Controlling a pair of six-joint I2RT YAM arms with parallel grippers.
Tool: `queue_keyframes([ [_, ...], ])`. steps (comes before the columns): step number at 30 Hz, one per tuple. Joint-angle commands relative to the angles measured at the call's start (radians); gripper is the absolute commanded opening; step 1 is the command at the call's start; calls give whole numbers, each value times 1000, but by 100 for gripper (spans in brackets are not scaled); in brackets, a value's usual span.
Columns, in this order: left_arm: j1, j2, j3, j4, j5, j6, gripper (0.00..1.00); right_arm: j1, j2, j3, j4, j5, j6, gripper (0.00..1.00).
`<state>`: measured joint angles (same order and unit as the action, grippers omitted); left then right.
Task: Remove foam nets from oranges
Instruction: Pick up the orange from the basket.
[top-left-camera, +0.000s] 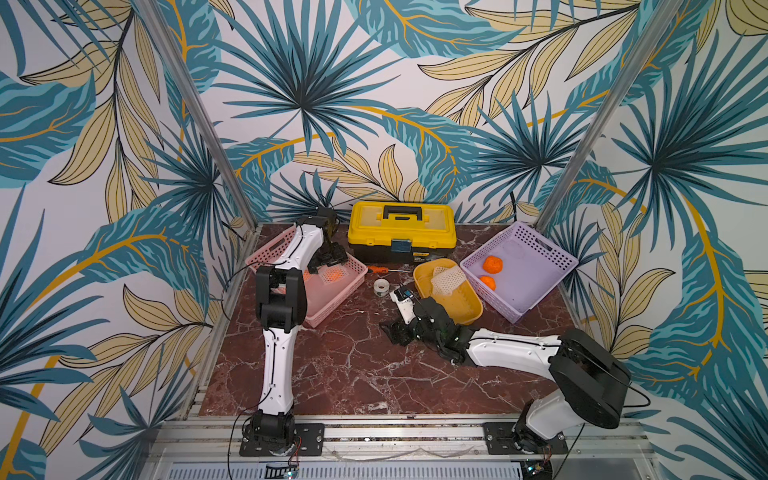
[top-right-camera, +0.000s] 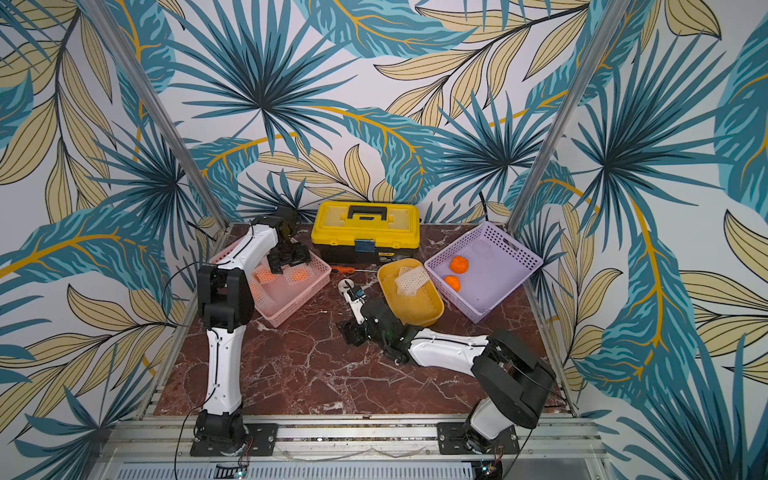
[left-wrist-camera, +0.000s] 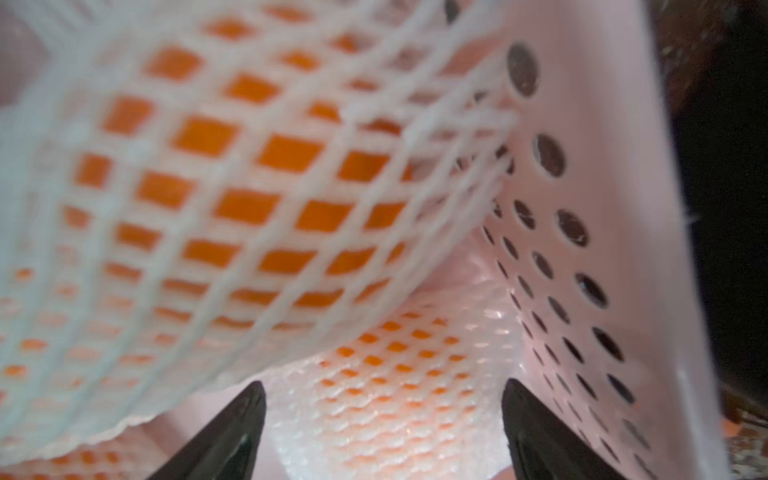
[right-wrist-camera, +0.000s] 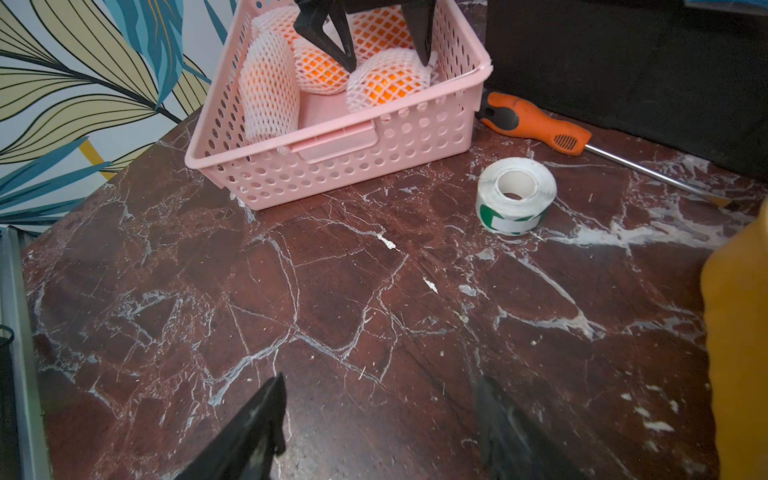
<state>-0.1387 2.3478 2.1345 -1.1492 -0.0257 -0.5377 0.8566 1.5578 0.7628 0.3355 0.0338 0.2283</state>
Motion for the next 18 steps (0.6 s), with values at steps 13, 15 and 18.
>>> queue_keyframes([
  [13,-6,33,20,-34,56,-1,82,5,-13,-6,-1,21,7,73],
  [15,-4,33,20,-33,65,-5,75,6,-14,-8,-2,23,7,73],
  [18,-4,20,17,-33,79,-5,72,6,-19,-9,-3,28,7,73],
])
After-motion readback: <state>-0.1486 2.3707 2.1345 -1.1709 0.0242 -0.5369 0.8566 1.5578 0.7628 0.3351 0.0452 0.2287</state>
